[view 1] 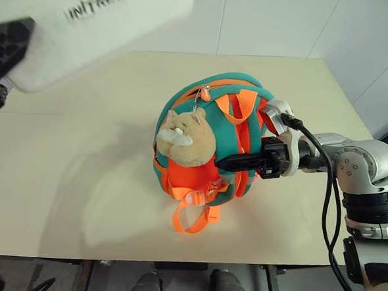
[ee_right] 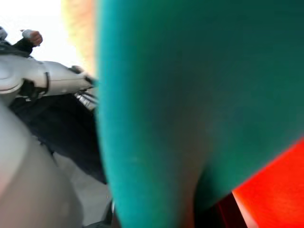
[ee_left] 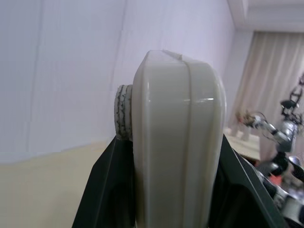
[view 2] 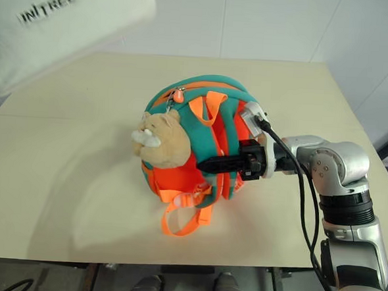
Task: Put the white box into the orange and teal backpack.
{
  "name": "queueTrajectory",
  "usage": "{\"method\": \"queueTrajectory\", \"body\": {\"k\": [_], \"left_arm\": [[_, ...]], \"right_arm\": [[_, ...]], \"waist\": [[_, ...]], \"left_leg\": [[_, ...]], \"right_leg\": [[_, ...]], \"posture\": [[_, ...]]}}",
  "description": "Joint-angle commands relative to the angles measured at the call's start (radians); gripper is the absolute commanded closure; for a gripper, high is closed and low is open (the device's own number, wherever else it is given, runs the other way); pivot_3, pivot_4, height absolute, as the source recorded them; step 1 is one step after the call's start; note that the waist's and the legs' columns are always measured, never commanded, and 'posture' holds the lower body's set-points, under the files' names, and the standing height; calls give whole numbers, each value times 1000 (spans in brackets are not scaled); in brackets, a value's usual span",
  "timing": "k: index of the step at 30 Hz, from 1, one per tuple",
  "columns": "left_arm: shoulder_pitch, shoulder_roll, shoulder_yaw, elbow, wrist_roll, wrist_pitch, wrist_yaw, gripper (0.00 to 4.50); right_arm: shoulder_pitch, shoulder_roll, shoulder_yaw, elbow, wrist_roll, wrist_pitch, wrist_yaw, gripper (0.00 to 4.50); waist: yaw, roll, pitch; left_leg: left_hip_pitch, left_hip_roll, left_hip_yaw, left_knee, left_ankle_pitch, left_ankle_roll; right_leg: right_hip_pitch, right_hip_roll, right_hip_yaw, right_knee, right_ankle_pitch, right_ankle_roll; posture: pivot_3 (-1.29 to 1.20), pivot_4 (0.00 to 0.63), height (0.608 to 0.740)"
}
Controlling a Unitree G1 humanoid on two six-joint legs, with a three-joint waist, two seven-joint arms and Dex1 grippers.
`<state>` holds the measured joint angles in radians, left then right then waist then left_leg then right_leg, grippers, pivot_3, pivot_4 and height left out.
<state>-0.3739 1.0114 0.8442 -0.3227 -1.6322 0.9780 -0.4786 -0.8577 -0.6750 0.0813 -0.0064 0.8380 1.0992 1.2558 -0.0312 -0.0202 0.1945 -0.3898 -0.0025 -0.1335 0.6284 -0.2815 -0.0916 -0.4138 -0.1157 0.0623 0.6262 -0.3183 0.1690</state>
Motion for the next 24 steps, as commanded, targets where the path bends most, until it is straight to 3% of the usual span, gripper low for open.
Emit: {"method": "queueTrajectory", "body": {"k": [1,11,20,22,24], "left_arm": [[55,62,9,-9,48,23,-96,3187],[145,162,-3,26,232,26,-329,3187],[264,293,-49,66,562,-83,-620,3187],[269,316,-65,83,616,-111,-670,3187],[217,331,-156,95,665,-161,-653,3187]], "right_arm": [[-15,-10,-9,15,-15,-36,30,4476],[9,-22,-31,2,-16,-28,31,4476],[26,-26,-54,-15,-1,-13,16,4476],[26,-23,-55,-14,-1,-15,14,4476],[23,-13,-55,-9,-1,-17,9,4476]], "waist": [[1,0,0],[1,0,0],[0,1,1],[-1,2,1],[0,2,1]], "left_leg": [[0,0,1,0,0,0],[1,1,2,-1,0,-1],[1,1,3,-1,-2,4],[1,1,4,-2,-3,5],[1,1,4,-3,-3,5]], "right_leg": [[0,0,0,0,0,0],[0,1,0,-1,0,-1],[0,1,1,-1,0,-1],[0,1,1,-1,0,-1],[0,1,1,-2,0,-1]], "posture": [[0,150,740],[0,150,740],[0,150,740],[0,150,740],[0,150,740]]}}
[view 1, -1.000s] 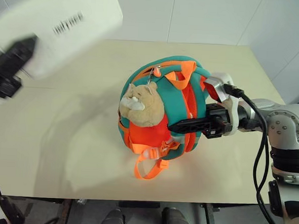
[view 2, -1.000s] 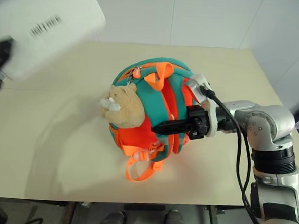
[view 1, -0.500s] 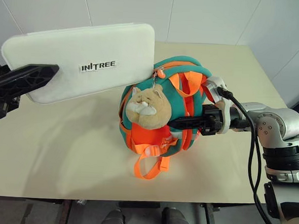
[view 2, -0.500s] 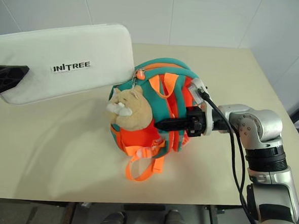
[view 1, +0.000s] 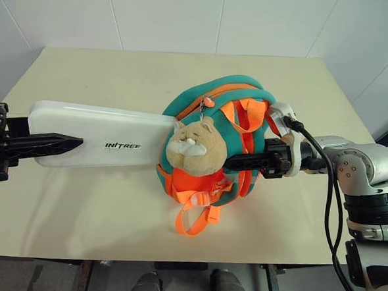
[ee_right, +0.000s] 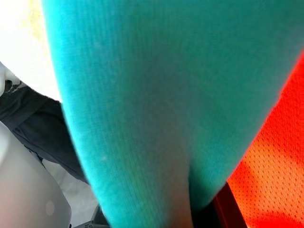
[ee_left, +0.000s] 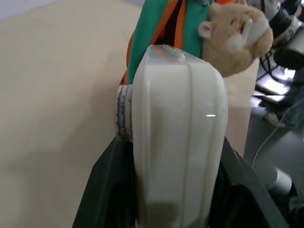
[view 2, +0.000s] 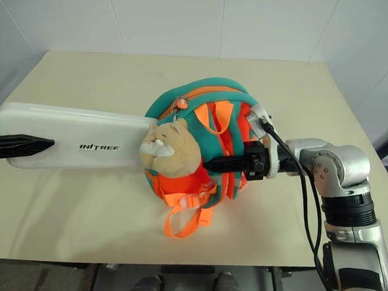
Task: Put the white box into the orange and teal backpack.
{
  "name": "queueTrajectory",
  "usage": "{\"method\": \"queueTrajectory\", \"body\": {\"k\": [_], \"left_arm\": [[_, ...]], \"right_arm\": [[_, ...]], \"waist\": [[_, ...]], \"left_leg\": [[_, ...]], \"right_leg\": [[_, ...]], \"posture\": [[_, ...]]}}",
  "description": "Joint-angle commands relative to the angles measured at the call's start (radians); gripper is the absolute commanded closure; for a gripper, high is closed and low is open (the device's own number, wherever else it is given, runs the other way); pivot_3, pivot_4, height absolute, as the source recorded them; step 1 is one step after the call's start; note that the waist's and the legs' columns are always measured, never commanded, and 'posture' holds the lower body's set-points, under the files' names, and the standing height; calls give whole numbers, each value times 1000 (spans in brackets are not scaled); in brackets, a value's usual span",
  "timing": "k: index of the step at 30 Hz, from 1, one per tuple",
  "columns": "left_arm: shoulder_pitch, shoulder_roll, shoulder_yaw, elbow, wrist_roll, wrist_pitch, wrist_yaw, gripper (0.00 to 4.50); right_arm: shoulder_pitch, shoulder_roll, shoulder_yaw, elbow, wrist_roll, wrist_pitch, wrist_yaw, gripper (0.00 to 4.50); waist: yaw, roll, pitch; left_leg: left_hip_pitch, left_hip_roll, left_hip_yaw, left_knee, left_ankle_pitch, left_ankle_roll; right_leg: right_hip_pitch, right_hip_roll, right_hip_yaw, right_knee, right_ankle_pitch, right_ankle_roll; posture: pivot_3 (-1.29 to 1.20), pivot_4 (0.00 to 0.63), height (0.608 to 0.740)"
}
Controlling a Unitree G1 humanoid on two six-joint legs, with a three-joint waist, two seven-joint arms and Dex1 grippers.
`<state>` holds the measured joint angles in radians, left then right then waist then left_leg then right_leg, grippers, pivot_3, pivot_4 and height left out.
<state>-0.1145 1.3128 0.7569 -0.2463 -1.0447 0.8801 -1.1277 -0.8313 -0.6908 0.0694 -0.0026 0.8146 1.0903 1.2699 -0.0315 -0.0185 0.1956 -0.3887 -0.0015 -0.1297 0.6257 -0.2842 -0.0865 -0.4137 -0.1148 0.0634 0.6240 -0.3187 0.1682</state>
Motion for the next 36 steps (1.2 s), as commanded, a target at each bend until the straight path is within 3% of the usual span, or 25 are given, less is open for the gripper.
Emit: {"method": "queueTrajectory", "body": {"k": [1,4,7,10,13,17,20,22,24,32,36], "left_arm": [[-82,31,-127,17,90,-83,15,3187],[-295,-39,-328,0,91,-93,108,3187],[-523,-183,-509,-20,84,-40,200,3187],[-649,-362,-646,-31,113,-13,285,3187],[-693,-526,-745,-30,151,19,366,3187],[-691,-629,-951,9,381,-91,355,3187],[-695,-706,-981,67,459,-125,386,3187],[-686,-716,-982,76,500,-139,382,3187],[-663,-704,-940,60,493,-136,367,2455],[-567,-526,-741,7,432,-175,203,489],[-491,-281,-664,7,389,-105,1,489]], "right_arm": [[-5,9,-41,-11,23,-10,-8,4476],[-9,27,-38,-10,23,-13,-15,4476],[-6,44,-40,-18,25,-10,-26,4476],[12,57,-48,-34,31,-10,-41,4476],[32,73,-63,-62,37,-12,-74,4476],[55,92,-102,-106,74,14,-129,4476],[77,94,-117,-137,93,26,-161,4476],[87,96,-131,-154,109,37,-182,4476],[100,93,-145,-172,127,45,-202,4500],[127,87,-156,-187,154,45,-242,4500],[120,87,-147,-171,152,37,-243,4500]], "waist": [[0,0,0],[6,0,0],[9,0,1],[6,0,1],[3,-1,1],[-5,0,1],[7,-1,1],[10,-1,1],[9,-1,1],[-15,0,1],[-26,-1,1]], "left_leg": [[0,0,0,0,0,0],[0,0,0,0,0,0],[0,0,-1,4,0,0],[-1,-1,-1,5,0,0],[-1,-1,-1,5,1,-1],[-2,-1,0,4,2,-4],[-2,-1,1,4,3,-4],[-2,-1,0,6,3,-4],[-2,-1,0,6,3,-4],[0,0,0,4,4,-4],[0,0,0,4,4,-4]], "right_leg": [[0,0,0,0,0,0],[0,0,0,0,0,0],[2,0,0,1,2,2],[2,0,0,3,2,2],[2,0,0,4,2,3],[0,0,1,3,2,3],[1,0,1,2,2,3],[1,0,0,0,2,3],[1,0,1,1,2,3],[0,0,1,4,2,2],[0,0,1,4,2,2]], "posture": [[0,150,740],[0,150,740],[0,150,740],[0,150,740],[0,150,740],[0,150,740],[0,150,740],[0,150,740],[0,150,740],[0,150,740],[0,150,740]]}}
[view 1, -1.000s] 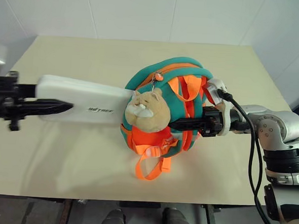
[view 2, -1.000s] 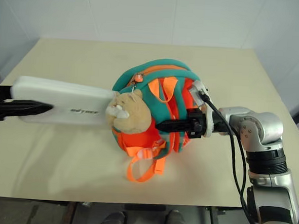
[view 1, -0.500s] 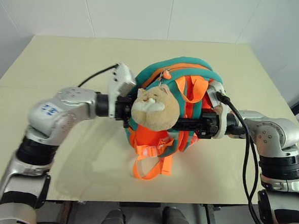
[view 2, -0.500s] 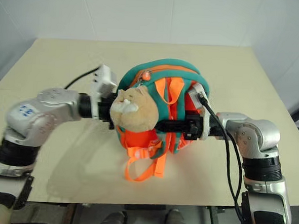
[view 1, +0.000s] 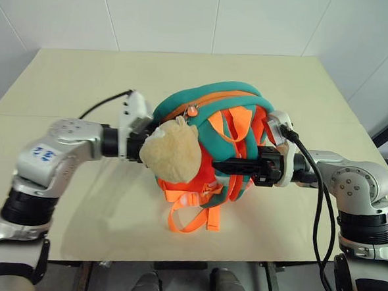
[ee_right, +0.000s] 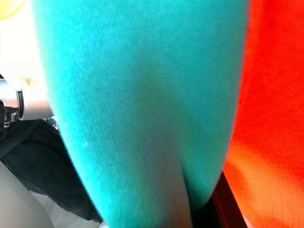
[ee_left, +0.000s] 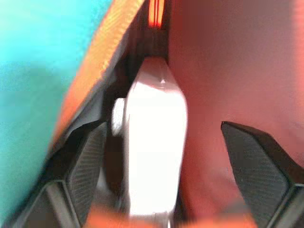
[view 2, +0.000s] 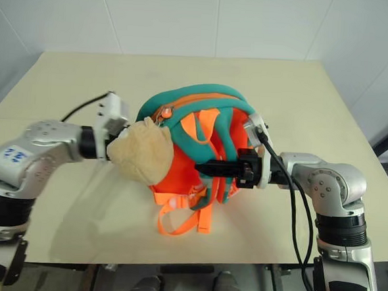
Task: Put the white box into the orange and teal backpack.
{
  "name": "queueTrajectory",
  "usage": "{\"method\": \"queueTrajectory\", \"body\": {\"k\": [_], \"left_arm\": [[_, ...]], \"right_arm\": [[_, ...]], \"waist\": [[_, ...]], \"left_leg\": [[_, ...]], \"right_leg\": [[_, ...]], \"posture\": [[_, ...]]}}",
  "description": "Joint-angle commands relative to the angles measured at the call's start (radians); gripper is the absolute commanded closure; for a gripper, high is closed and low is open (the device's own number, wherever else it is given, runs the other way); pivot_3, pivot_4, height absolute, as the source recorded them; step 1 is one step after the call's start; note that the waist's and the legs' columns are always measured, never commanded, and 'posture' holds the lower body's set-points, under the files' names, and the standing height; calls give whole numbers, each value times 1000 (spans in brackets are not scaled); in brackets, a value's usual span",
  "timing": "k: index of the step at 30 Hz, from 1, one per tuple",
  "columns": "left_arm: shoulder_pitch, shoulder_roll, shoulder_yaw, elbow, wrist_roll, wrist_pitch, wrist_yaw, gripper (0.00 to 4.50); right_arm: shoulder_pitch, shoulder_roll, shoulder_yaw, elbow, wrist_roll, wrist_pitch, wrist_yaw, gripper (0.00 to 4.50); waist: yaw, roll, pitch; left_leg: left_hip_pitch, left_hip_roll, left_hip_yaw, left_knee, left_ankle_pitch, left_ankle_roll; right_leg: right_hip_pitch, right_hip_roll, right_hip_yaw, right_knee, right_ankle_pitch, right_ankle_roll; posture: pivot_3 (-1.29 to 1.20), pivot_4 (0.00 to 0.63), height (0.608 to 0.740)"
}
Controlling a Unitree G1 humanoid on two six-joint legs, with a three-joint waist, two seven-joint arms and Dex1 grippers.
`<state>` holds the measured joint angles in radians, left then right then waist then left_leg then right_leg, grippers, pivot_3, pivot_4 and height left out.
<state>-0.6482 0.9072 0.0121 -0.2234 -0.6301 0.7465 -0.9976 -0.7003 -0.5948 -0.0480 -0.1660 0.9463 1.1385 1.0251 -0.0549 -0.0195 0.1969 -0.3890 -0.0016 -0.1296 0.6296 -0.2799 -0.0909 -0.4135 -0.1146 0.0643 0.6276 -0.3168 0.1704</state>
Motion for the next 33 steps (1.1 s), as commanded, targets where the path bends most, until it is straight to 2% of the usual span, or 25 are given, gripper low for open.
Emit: {"method": "queueTrajectory", "body": {"k": [1,5,10,18,20,24,27,30,33], "left_arm": [[58,162,102,-14,-33,28,-157,489],[59,189,216,-9,-91,21,-184,489],[25,117,315,-112,-268,118,-89,489],[-3,27,271,-253,-396,181,61,489],[-2,7,234,-264,-377,166,75,489],[-5,-26,100,-268,-189,44,103,489],[-29,-64,50,-257,-116,-1,138,489],[-47,-103,66,-248,-105,-26,170,1038],[-61,-97,119,-225,-118,-26,168,1885]], "right_arm": [[-13,-10,-26,-3,19,-14,4,4500],[-18,-11,-9,15,5,-25,15,4500],[-27,-8,5,36,-8,-35,26,4500],[-56,-5,38,78,-30,-55,56,4500],[-63,-3,44,86,-34,-61,60,4500],[-70,0,47,90,-37,-64,66,4500],[-69,3,44,85,-39,-64,65,4500],[-64,4,33,78,-34,-61,58,4500],[-53,4,28,71,-35,-62,55,4500]], "waist": [[-2,1,0],[19,0,1],[27,0,1],[22,0,1],[24,0,1],[26,0,1],[28,0,1],[31,0,1],[28,0,1]], "left_leg": [[0,0,0,0,0,0],[0,0,-1,0,-3,6],[0,0,-1,1,-3,6],[1,0,-1,1,-3,6],[1,0,-1,2,-3,6],[1,0,0,2,-3,6],[1,0,0,2,-3,5],[1,0,-1,2,-3,5],[0,0,0,2,-3,5]], "right_leg": [[0,0,0,0,0,0],[1,0,0,-1,0,0],[2,0,0,-1,0,0],[1,0,0,0,0,0],[1,0,0,1,0,0],[2,0,0,0,0,0],[2,0,0,0,0,0],[2,0,0,0,0,0],[2,0,0,0,0,0]], "posture": [[0,150,740],[0,150,740],[0,150,740],[0,150,740],[0,150,740],[0,150,740],[0,150,740],[0,150,740],[0,150,740]]}}
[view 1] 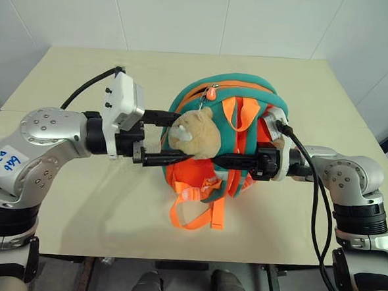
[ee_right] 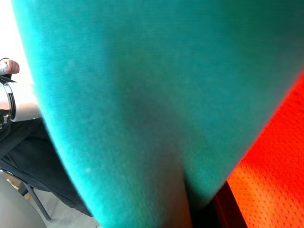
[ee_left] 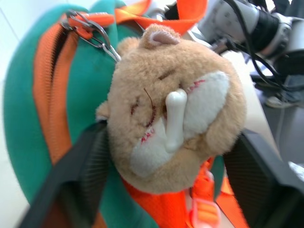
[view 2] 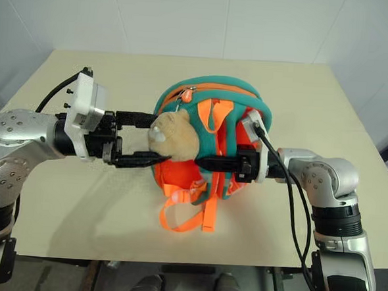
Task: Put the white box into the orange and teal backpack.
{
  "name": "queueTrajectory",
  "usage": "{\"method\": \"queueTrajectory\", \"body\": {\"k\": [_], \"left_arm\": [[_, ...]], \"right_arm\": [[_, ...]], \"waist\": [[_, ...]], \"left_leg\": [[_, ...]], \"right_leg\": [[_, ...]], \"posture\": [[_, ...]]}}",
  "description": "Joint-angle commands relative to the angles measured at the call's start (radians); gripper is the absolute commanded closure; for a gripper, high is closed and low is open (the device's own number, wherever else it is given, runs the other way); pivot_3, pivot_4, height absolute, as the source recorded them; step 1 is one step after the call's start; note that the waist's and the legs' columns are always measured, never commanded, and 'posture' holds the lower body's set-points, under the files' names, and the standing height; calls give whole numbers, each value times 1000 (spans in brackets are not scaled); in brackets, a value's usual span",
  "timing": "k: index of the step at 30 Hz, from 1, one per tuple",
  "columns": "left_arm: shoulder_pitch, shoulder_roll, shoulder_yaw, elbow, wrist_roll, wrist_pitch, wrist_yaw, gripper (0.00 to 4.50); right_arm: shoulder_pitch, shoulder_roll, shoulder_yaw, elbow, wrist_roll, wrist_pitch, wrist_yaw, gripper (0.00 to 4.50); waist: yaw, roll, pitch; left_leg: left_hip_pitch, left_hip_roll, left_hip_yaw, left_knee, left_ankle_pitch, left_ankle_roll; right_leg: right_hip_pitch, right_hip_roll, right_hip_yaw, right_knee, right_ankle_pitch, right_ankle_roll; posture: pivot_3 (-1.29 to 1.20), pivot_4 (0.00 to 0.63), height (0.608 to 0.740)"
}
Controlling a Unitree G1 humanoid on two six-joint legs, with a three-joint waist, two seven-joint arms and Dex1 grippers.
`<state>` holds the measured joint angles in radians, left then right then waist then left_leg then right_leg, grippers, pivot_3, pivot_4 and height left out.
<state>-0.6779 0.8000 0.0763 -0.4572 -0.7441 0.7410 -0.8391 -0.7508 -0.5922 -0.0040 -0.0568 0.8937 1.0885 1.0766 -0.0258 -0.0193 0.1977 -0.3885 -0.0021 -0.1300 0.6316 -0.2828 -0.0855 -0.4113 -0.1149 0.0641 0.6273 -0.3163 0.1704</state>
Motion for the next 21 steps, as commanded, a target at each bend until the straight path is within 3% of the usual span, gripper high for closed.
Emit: {"method": "queueTrajectory", "body": {"k": [1,8,14,18,21], "left_arm": [[-34,19,68,14,-5,-19,6,2183],[-20,250,184,104,-23,19,-160,3736],[113,443,246,231,46,-18,-317,3882],[343,555,223,250,158,-73,-428,3882],[444,495,153,288,245,-187,-390,3882]], "right_arm": [[2,1,-17,-41,17,-12,3,4500],[20,14,-26,-48,18,-16,-13,4500],[44,26,-38,-66,26,-17,-35,4500],[63,29,-54,-89,41,-11,-58,4500],[79,33,-69,-105,57,-7,-87,4500]], "waist": [[-1,0,0],[-8,0,0],[-10,0,0],[-19,1,0],[-21,2,1]], "left_leg": [[0,0,0,0,0,0],[0,0,0,-1,0,0],[0,0,1,-2,0,1],[0,1,1,-3,0,1],[1,1,1,-5,-1,1]], "right_leg": [[0,0,0,0,0,0],[-1,0,0,0,0,0],[-1,0,0,0,0,0],[-1,0,0,0,-1,-1],[-1,0,1,0,-1,-2]], "posture": [[0,150,740],[0,150,740],[0,150,740],[0,150,740],[0,150,740]]}}
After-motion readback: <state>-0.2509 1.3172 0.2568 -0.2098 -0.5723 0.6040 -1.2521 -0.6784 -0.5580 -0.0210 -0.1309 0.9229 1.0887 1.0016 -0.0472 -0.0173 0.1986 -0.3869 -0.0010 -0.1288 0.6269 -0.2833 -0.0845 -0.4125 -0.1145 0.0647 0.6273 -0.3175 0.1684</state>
